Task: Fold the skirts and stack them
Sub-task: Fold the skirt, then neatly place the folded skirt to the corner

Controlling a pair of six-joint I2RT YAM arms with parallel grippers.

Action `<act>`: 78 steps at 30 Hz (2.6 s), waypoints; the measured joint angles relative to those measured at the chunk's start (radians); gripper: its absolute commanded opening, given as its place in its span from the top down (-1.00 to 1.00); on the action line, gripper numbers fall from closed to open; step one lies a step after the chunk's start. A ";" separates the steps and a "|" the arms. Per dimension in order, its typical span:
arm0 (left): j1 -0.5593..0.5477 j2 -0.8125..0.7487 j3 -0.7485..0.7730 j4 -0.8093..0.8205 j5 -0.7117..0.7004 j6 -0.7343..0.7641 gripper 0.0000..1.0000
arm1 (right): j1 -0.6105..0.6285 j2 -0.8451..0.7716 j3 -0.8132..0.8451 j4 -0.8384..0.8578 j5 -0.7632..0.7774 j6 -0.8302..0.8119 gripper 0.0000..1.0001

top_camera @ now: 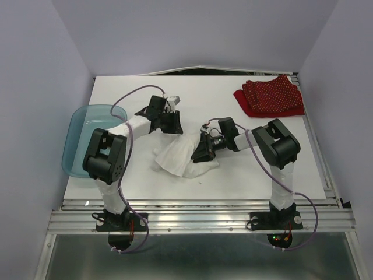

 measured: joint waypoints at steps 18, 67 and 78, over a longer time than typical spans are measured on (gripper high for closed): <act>0.013 -0.246 -0.335 0.133 0.416 -0.032 0.45 | 0.002 -0.273 0.090 -0.249 0.113 -0.125 0.00; -0.692 -0.118 -0.212 -0.015 -0.673 0.856 -0.55 | -0.332 -0.535 -0.206 -0.504 0.393 -0.083 -1.00; -0.685 -0.087 -0.240 0.116 -0.792 0.911 -0.57 | -0.332 -0.488 -0.230 -0.462 0.374 -0.074 -1.00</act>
